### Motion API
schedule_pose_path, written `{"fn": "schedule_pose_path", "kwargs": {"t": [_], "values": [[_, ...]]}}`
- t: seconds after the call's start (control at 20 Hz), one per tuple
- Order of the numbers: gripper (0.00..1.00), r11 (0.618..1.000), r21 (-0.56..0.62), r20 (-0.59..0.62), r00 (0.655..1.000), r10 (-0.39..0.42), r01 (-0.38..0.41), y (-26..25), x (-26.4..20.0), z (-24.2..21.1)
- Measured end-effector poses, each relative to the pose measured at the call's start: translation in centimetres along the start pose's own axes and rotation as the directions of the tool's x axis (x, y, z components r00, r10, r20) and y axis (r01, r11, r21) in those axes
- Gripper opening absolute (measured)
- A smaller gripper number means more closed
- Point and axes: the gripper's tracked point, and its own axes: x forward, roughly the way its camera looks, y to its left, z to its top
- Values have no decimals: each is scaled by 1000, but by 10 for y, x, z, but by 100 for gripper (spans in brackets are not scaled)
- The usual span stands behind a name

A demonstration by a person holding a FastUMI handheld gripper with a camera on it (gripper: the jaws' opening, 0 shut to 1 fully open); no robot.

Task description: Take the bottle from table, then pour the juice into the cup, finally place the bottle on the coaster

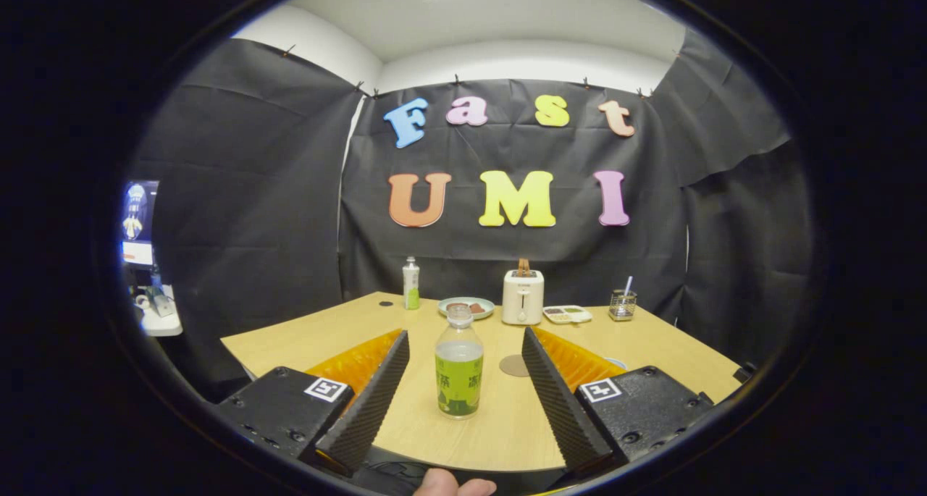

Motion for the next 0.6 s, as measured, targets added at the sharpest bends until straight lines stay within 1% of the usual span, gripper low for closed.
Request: {"fn": "schedule_pose_path", "kwargs": {"t": [0.35, 0.6], "values": [[100, 1000, 2, -2, 1000, 8, -8, 4, 3, -2], [100, 999, 30, -17, 1000, 14, -13, 4, 8, -15]]}}
